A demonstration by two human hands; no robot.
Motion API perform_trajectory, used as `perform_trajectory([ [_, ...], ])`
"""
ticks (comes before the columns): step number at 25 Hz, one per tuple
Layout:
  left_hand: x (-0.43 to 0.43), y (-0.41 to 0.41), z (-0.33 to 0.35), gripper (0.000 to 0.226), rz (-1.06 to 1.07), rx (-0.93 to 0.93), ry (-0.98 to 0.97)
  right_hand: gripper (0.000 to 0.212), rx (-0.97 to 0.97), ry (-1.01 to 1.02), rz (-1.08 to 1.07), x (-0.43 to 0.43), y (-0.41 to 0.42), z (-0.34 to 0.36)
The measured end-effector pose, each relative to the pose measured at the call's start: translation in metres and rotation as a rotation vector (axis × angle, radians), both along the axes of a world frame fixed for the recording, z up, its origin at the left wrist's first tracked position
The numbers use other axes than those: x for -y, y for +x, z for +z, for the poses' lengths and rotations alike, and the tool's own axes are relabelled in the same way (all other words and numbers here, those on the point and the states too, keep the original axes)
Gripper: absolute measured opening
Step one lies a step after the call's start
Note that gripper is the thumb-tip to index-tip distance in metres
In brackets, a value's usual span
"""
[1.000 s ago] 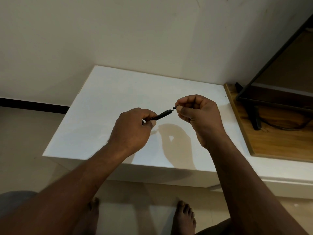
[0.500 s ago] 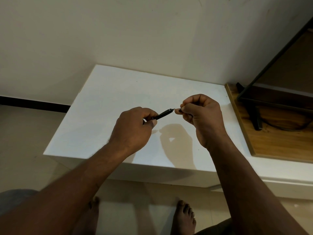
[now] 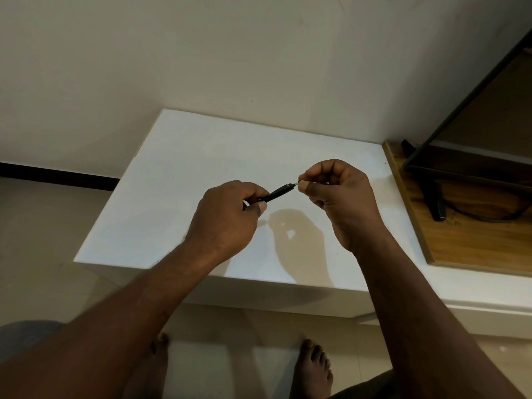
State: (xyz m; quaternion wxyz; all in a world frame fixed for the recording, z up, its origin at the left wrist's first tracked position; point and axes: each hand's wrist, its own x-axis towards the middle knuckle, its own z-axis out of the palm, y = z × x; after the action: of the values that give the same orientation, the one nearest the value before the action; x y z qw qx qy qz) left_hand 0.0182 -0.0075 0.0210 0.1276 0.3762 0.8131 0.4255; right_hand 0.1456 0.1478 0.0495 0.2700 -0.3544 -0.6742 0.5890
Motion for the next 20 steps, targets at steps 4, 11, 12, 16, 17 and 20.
perform_trajectory([
  [4, 0.0001, -0.0002, -0.0008, 0.015, 0.002, -0.003, 0.002, 0.026, -0.022, -0.008, 0.023, 0.0013, 0.0003, 0.0006],
  [11, -0.0002, -0.0007, -0.0023, 0.015, 0.000, -0.026, -0.010, 0.028, 0.016, 0.078, 0.040, 0.0011, 0.0006, 0.0002],
  [12, -0.0003, -0.0007, -0.0026, 0.015, 0.001, -0.027, -0.009, 0.027, 0.025, 0.102, 0.044, 0.0008, 0.0009, -0.0001],
  [16, -0.0005, -0.0010, -0.0026, 0.014, 0.013, -0.028, -0.008, 0.029, 0.057, 0.176, 0.076, 0.0013, 0.0019, 0.0003],
  [17, -0.0003, -0.0011, -0.0025, 0.014, 0.013, -0.027, -0.009, 0.030, 0.063, 0.189, 0.079, 0.0018, 0.0019, 0.0002],
  [20, 0.0001, -0.0013, -0.0024, 0.014, 0.012, -0.025, -0.006, 0.028, 0.066, 0.213, 0.085, 0.0021, 0.0015, -0.0002],
])
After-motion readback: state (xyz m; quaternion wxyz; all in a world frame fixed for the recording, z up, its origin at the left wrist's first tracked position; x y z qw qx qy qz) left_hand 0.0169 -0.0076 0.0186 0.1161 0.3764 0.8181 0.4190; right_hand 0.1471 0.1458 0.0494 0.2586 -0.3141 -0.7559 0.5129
